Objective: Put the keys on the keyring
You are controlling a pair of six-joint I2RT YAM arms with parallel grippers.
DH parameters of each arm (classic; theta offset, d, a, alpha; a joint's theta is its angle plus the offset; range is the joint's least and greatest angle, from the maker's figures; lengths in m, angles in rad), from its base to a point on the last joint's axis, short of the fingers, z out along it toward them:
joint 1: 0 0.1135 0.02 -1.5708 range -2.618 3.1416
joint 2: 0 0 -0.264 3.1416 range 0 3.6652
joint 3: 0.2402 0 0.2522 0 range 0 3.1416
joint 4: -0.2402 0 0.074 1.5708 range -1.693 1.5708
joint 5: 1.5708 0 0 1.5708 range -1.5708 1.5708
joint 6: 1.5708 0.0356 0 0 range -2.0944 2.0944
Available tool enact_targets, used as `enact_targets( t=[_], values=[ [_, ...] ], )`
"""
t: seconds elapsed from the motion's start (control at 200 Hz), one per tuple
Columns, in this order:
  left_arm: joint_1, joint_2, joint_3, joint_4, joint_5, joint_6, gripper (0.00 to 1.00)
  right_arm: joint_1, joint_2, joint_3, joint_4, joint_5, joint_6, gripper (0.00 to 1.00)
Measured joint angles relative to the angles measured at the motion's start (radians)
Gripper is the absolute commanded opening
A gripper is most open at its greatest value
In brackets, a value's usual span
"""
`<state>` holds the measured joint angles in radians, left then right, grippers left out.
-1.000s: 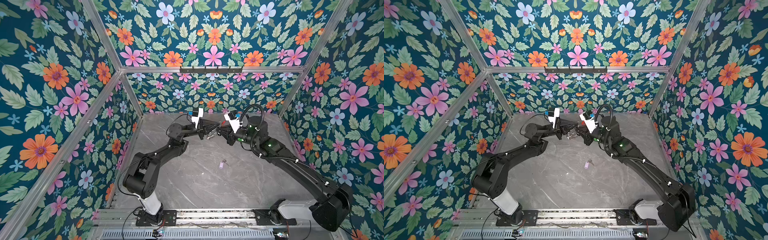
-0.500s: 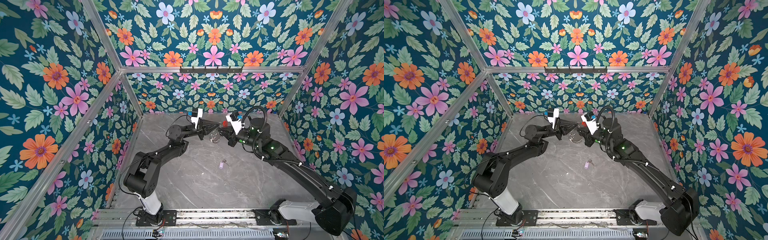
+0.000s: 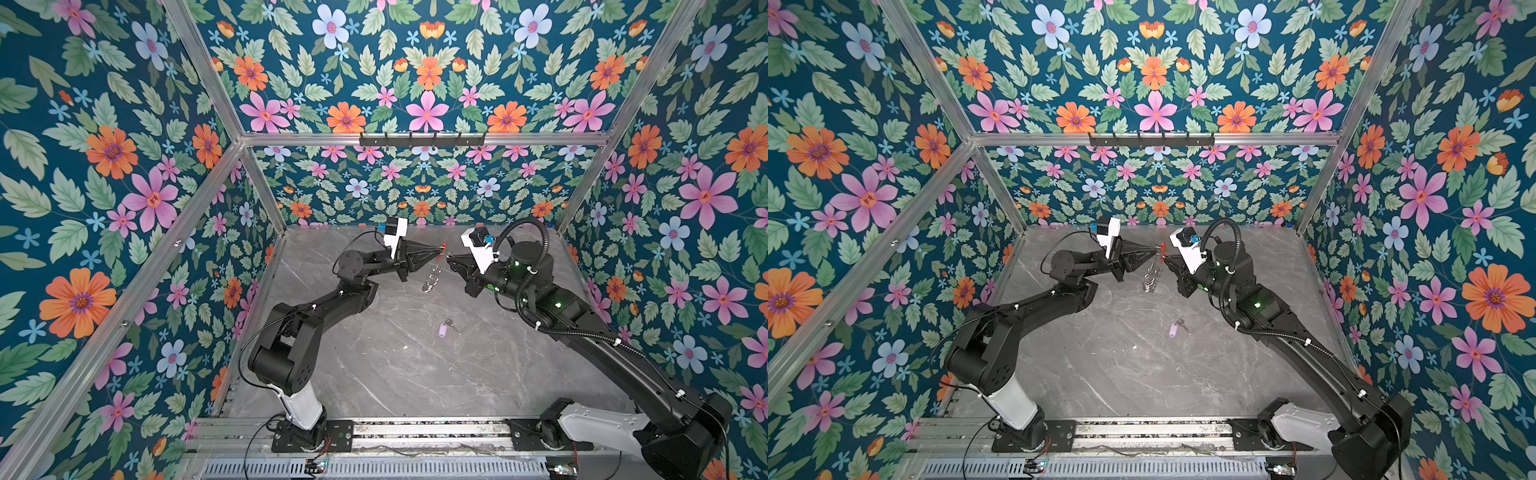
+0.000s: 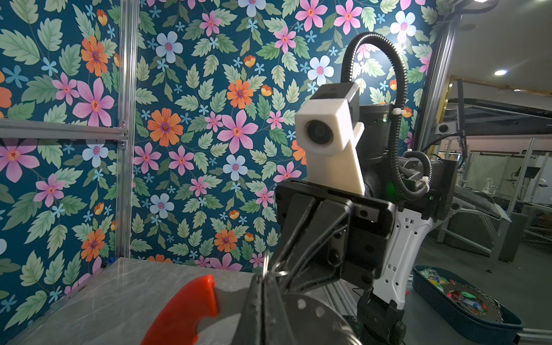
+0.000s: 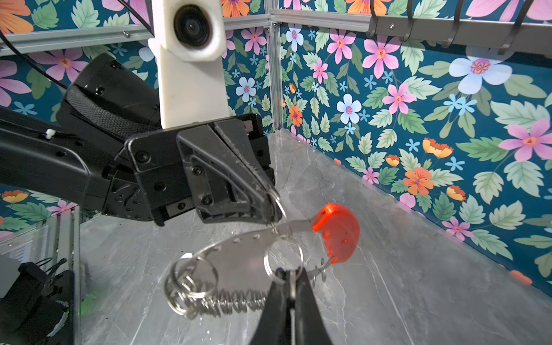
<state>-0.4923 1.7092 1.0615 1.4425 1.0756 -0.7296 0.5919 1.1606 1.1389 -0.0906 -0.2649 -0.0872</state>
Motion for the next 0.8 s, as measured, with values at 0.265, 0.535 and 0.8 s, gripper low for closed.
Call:
enact_targets(
  t=[0.265,0.535,0.8],
  values=[
    [0.000,-0.003,-0.005,0.000,0.006,0.000,0.00,0.000,-0.004,0.008,-0.018,0.014,-0.025,0.06],
    [0.005,-0.006,-0.005,0.001,-0.002,0.000,0.00,-0.002,0.005,-0.004,-0.042,0.040,-0.040,0.23],
    [0.005,-0.006,-0.005,0.000,-0.005,0.000,0.00,0.000,0.002,-0.004,-0.064,0.056,-0.046,0.24]
  ],
)
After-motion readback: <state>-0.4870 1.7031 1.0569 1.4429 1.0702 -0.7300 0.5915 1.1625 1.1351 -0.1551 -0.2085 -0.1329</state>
